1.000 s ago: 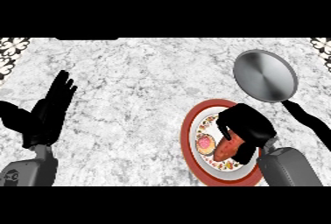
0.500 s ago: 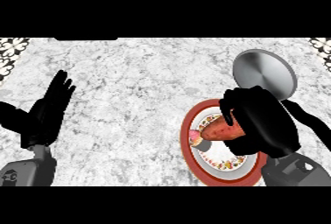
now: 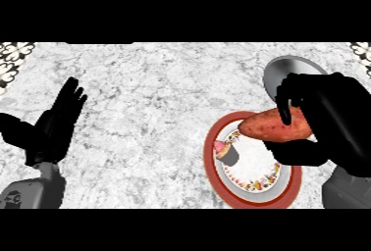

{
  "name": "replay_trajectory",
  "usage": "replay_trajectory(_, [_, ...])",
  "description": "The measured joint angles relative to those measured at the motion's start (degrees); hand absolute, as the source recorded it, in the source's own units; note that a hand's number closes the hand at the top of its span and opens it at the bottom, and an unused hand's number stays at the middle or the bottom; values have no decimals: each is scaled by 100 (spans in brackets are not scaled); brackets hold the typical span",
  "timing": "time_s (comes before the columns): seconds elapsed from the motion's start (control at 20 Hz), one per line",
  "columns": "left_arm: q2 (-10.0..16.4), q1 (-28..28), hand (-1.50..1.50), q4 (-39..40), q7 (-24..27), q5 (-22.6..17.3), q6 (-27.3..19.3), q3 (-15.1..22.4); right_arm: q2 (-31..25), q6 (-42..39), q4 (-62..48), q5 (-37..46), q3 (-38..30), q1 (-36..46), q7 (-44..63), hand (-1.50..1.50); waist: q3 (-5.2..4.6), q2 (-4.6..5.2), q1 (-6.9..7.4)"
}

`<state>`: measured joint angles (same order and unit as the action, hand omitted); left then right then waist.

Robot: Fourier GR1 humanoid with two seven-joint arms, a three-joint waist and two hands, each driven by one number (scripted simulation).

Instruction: Pick the sweet potato from the plate and place it in the pan

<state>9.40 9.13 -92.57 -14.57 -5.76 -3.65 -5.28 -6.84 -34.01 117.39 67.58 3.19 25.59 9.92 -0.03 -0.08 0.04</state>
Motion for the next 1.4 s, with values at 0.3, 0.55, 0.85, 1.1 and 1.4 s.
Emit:
replay_trajectory(0.3, [-64, 19, 0, -46, -53, 22, -19, 32, -363, 521, -961, -399, -1083, 464, -330, 150, 3, 15, 26])
replay_trajectory(0.55, [-28, -2, 0, -48, -16, -18, 43, -29, -886, 1191, -2323, -707, -1856, 923, -945, 150, 4, 27, 54])
replay_trajectory(0.85, [-76, 18, 0, 21, 54, 53, 45, 27, -1506, 2204, -4368, -939, -2502, 1338, -1967, 150, 7, 49, 103])
replay_trajectory(1.1, [-45, 102, 0, 214, 197, -3, 164, -29, -1838, 2957, -6149, -1013, -2682, 1800, -2894, 150, 10, 72, 158])
replay_trajectory(1.4, [-32, 71, 0, 77, 102, -47, 239, 3, -1965, 3838, -7985, -941, -2742, 2199, -3800, 150, 16, 101, 253])
